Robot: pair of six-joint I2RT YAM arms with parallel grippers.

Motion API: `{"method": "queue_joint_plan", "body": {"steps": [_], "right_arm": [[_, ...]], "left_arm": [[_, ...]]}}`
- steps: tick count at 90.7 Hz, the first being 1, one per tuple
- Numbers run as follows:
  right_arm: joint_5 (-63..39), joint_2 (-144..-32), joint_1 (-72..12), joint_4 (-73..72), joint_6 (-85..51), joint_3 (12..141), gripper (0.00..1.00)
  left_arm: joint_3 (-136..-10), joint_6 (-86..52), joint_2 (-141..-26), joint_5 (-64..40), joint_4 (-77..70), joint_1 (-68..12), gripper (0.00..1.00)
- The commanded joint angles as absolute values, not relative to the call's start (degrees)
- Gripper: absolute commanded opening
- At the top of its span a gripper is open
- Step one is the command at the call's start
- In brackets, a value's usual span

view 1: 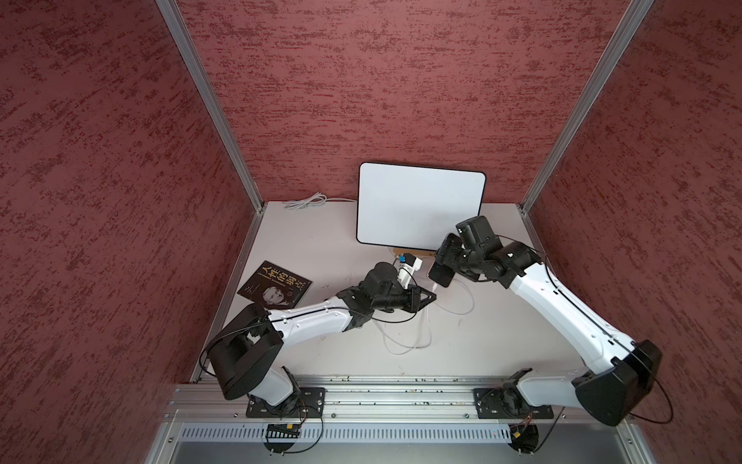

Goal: Unplug the charging cable from the phone
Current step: Remove the charging cable from the phone.

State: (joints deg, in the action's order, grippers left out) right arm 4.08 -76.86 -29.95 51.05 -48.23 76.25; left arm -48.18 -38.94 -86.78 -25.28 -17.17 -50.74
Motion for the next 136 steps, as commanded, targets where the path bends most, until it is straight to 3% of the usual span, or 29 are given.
{"method": "queue_joint_plan", "body": {"steps": [1,58,136], "right_arm": [[3.55,-75.14,-30.63,48.15,-48.78,76.00,0.36],[2.32,-74.21,-30.84,47.17,-49.17,75.07,0.33],[2.01,-75.04,-30.83,47.84,-49.68,77.31,0.30]], "left_arm": [[-49.81,-38.14,-87.15,-25.71,-17.97,-50.53,0.17],[-49.48,-37.98,-87.31,-25.75,-17.57,-49.66,0.02],[-47.46,-37.83,-86.30,-25.60,-17.59,-49.51,0.00]]}}
